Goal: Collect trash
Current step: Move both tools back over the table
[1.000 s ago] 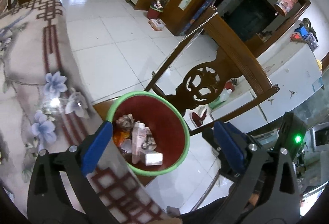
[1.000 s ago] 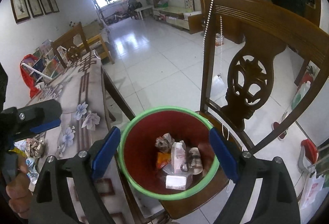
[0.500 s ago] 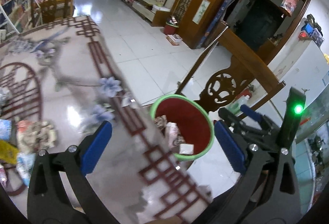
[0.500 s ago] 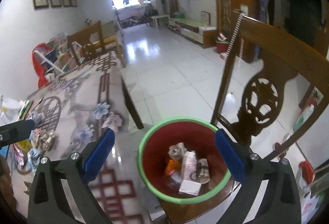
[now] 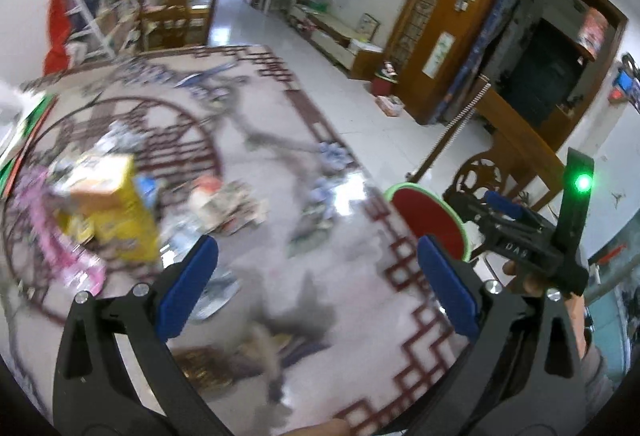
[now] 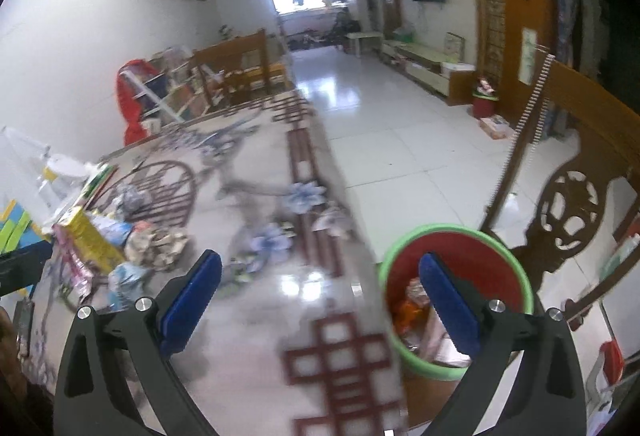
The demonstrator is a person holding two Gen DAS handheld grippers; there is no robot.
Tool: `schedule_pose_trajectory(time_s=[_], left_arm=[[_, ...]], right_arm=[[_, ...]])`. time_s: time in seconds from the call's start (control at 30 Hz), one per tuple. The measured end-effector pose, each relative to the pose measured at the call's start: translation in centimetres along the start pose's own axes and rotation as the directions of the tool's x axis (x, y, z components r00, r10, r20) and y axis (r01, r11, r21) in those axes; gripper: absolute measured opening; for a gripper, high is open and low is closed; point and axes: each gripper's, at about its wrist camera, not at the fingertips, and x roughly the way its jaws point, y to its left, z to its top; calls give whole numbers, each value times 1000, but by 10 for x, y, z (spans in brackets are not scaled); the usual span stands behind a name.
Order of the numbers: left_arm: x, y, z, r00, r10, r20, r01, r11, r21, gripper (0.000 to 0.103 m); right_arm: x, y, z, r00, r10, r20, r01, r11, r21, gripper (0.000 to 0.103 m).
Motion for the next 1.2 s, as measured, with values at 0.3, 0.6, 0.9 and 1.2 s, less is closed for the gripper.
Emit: schedule_pose_trajectory(time_s=[0.3, 0.6, 0.9, 1.2], left_arm=[[-27, 74, -46, 996, 84, -11, -85, 988, -127, 97], [-28, 121, -81, 987, 143, -73, -156, 962, -225, 97], [15, 84, -114, 970, 124, -207, -129, 992, -6, 97], [53, 77, -119, 934, 250, -257, -259, 966, -2, 97]], right_arm=[[9, 61, 1, 997, 70, -34, -73, 993, -97, 95], [31, 129, -15, 981, 146, -124, -172, 958, -229, 96], [48, 151, -26, 967, 177, -182, -221, 939, -262, 96], [53, 143, -37, 961, 182, -210, -232, 942, -241, 96]])
